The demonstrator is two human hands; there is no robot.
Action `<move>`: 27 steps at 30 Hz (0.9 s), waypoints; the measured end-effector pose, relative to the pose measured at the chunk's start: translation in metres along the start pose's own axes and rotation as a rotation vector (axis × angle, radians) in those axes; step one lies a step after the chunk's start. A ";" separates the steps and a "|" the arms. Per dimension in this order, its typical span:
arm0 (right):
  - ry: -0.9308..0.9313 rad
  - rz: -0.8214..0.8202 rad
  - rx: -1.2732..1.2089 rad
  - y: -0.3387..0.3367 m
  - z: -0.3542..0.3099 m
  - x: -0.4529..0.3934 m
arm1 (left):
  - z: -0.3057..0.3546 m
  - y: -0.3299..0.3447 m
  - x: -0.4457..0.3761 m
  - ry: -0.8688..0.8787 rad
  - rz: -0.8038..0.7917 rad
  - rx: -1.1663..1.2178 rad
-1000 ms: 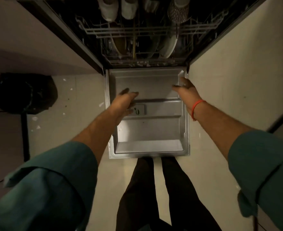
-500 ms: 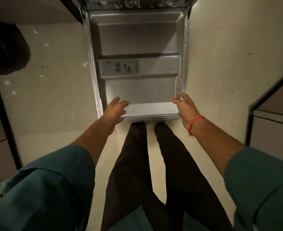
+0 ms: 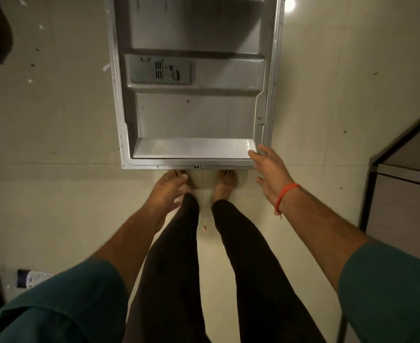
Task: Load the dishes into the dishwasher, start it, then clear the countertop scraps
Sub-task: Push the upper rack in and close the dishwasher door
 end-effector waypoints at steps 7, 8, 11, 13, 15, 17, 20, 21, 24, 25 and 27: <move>0.119 0.012 -0.108 0.017 0.063 -0.047 | -0.043 0.000 -0.074 -0.037 -0.006 0.135; 0.134 0.019 -0.114 0.022 0.071 -0.057 | -0.051 -0.004 -0.088 -0.062 0.011 0.167; 0.178 0.016 -0.126 0.041 0.091 -0.079 | -0.074 -0.013 -0.124 -0.156 0.071 0.288; 0.199 0.013 -0.120 0.054 0.103 -0.091 | -0.088 -0.014 -0.145 -0.195 0.082 0.364; 0.202 0.026 -0.121 0.062 0.112 -0.098 | -0.100 -0.015 -0.160 -0.228 0.102 0.480; 0.215 0.030 -0.145 0.070 0.123 -0.106 | -0.112 -0.017 -0.179 -0.272 0.117 0.601; 0.247 0.036 -0.180 0.077 0.140 -0.119 | -0.132 -0.025 -0.206 -0.304 0.168 0.756; 0.245 0.040 -0.181 0.078 0.146 -0.126 | -0.136 -0.028 -0.214 -0.308 0.188 0.790; 0.252 0.047 -0.174 0.082 0.161 -0.145 | -0.144 -0.036 -0.247 -0.292 0.219 0.855; 0.259 0.044 -0.170 0.084 0.167 -0.150 | -0.146 -0.040 -0.255 -0.289 0.239 0.861; 0.270 0.034 -0.155 0.088 0.178 -0.161 | -0.149 -0.050 -0.276 -0.254 0.269 0.880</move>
Point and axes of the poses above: each hand's wrist, its own x-axis away from the middle knuckle, its own y-axis out of the palm, z = x × y, the point moved 9 cm from there along -x, towards the middle knuckle, and after that the axes turned 3 degrees about -x, right-handed, at the moved point
